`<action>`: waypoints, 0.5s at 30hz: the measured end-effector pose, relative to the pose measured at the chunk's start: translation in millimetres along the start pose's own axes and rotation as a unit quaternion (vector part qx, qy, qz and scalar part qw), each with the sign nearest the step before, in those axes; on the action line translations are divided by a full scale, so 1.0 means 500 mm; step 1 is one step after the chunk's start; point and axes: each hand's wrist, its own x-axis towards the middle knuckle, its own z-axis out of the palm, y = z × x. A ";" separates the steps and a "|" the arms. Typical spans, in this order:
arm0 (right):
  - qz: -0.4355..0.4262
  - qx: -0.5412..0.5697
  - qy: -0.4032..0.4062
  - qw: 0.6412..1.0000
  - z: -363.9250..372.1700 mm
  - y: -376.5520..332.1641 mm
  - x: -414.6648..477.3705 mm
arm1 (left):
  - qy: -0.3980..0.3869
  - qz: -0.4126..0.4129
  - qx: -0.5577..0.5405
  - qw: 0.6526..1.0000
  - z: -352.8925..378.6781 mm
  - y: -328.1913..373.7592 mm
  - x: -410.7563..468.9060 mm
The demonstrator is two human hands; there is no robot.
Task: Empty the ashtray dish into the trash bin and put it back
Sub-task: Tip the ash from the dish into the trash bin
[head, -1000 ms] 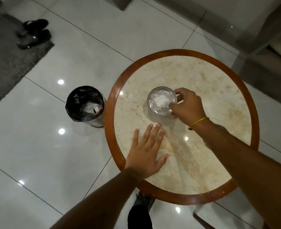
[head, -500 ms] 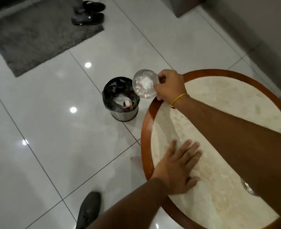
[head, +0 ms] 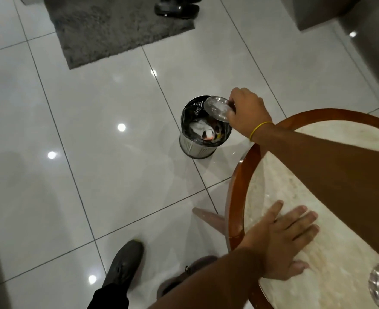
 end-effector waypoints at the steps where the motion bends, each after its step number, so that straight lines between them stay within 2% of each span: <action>1: -0.009 -0.010 -0.001 1.000 0.004 -0.003 0.003 | 0.002 -0.002 0.005 1.000 0.001 0.001 -0.001; 6: -0.037 -0.044 -0.004 0.998 0.015 -0.016 0.016 | 0.009 -0.017 0.020 1.000 0.009 0.011 -0.007; 15: -0.036 -0.075 0.004 0.997 0.018 -0.015 0.029 | 0.006 -0.016 0.015 1.000 0.007 0.009 -0.003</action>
